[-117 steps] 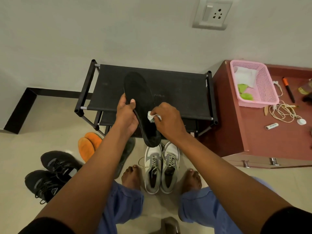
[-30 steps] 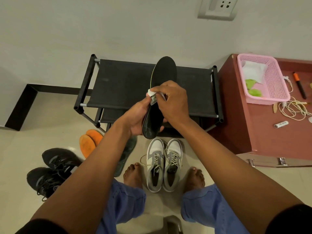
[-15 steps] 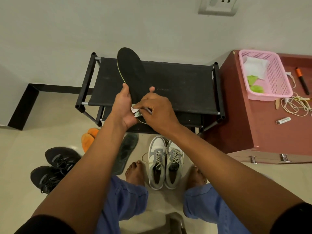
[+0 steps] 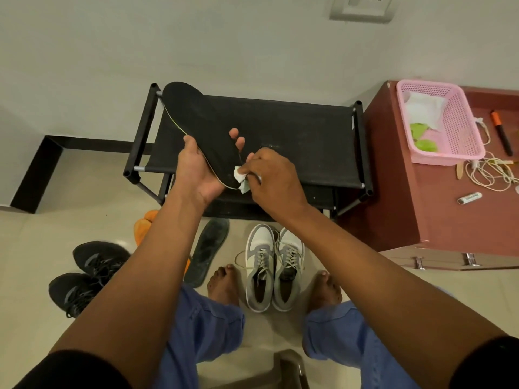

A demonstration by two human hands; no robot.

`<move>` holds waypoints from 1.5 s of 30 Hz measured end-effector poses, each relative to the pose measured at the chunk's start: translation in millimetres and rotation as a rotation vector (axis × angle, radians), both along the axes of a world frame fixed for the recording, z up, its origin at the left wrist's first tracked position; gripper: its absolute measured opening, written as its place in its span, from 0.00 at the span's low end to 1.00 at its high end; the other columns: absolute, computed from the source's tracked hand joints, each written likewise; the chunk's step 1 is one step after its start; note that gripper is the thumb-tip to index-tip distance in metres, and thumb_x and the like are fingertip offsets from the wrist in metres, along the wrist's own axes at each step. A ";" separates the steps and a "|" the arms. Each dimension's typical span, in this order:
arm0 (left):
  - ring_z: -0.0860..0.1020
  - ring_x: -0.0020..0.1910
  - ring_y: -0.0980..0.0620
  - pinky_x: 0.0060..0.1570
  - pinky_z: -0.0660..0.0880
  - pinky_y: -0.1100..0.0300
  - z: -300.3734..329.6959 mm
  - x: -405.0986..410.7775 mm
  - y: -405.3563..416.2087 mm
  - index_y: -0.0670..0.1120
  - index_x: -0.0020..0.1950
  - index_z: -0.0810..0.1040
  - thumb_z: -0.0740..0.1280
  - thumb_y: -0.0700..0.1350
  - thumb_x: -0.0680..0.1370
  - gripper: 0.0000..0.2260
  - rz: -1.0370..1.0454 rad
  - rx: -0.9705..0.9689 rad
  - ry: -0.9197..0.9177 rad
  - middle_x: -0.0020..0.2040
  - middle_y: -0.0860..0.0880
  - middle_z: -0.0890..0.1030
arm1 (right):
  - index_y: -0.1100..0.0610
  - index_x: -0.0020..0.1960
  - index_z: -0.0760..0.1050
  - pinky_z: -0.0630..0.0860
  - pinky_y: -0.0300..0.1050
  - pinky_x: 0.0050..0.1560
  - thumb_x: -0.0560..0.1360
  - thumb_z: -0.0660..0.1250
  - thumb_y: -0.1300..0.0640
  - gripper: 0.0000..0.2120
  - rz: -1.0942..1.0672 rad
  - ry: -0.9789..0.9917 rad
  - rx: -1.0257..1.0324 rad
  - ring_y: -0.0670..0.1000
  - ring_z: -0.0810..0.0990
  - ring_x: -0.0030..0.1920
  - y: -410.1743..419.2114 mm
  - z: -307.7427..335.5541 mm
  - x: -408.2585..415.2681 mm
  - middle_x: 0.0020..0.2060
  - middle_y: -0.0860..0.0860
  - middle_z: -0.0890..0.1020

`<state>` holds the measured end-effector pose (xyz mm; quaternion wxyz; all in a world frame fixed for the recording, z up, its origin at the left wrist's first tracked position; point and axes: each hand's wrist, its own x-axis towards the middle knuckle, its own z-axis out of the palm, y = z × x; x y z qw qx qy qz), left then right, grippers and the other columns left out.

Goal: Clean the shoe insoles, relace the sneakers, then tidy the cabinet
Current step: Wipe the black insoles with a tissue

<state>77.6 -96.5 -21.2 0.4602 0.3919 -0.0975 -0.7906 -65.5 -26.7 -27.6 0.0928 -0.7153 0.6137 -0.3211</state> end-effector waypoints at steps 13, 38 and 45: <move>0.79 0.68 0.42 0.67 0.75 0.44 8.9 -27.6 22.1 0.49 0.72 0.76 0.42 0.66 0.85 0.33 -0.367 -0.087 -0.121 0.68 0.42 0.80 | 0.60 0.51 0.87 0.73 0.36 0.45 0.77 0.71 0.63 0.06 -0.211 -0.026 -0.079 0.53 0.83 0.43 -23.0 2.4 -23.8 0.45 0.57 0.83; 0.81 0.64 0.40 0.71 0.72 0.41 3.4 -22.8 14.6 0.44 0.63 0.78 0.47 0.67 0.84 0.32 -0.073 -0.025 -0.120 0.67 0.41 0.81 | 0.59 0.51 0.87 0.80 0.43 0.52 0.75 0.72 0.66 0.07 0.045 -0.147 -0.016 0.52 0.83 0.47 -5.3 -3.9 9.7 0.47 0.55 0.84; 0.81 0.64 0.44 0.69 0.74 0.48 4.3 -37.1 28.9 0.46 0.58 0.87 0.45 0.66 0.84 0.36 -0.348 -0.054 -0.188 0.63 0.41 0.83 | 0.58 0.49 0.85 0.79 0.38 0.45 0.76 0.71 0.64 0.05 -0.144 -0.171 -0.075 0.49 0.81 0.44 -17.0 3.5 -8.5 0.45 0.53 0.83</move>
